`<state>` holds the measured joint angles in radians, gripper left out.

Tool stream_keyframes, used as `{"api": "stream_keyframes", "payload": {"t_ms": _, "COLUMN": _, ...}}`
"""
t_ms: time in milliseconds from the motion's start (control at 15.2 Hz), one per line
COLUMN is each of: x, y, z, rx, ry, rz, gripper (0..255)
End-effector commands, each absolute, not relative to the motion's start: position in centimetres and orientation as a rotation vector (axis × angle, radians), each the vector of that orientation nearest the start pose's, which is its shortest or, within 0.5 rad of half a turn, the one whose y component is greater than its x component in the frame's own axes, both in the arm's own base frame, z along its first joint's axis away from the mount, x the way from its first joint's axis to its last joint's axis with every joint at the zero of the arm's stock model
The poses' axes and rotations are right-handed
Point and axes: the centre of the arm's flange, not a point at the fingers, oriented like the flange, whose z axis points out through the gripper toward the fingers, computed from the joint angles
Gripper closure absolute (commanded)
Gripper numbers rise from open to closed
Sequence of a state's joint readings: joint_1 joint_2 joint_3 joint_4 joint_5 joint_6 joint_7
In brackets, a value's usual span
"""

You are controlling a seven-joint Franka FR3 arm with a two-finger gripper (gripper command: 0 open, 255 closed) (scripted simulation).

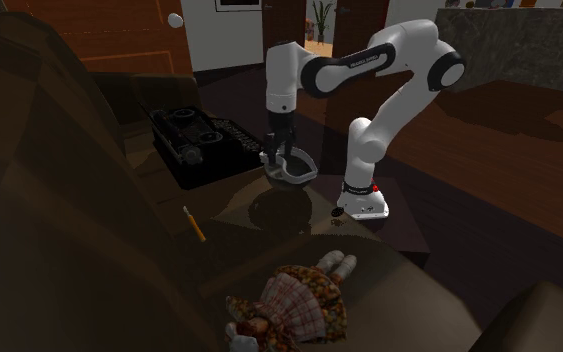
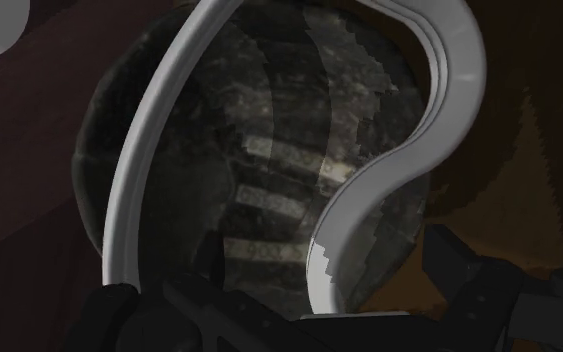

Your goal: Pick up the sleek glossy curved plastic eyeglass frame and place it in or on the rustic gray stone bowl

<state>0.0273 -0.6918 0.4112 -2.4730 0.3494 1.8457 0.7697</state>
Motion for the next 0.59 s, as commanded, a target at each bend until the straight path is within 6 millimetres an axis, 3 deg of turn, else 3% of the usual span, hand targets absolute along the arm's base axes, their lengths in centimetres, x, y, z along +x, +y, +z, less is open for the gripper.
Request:
{"api": "stream_keyframes", "payload": {"t_ms": 0, "x": 31.2, "y": 18.9, "z": 52.5, "rx": -2.959, "ry": 0.765, "rz": 0.022, "gripper": 0}}
{"api": "stream_keyframes", "payload": {"t_ms": 132, "x": 31.1, "y": 18.7, "z": 54.9, "rx": -2.959, "ry": 0.765, "rz": 0.022, "gripper": 0}}
{"api": "stream_keyframes", "payload": {"t_ms": 528, "x": 31.1, "y": 18.7, "z": 54.9, "rx": -2.959, "ry": 0.765, "rz": 0.022, "gripper": 0}}
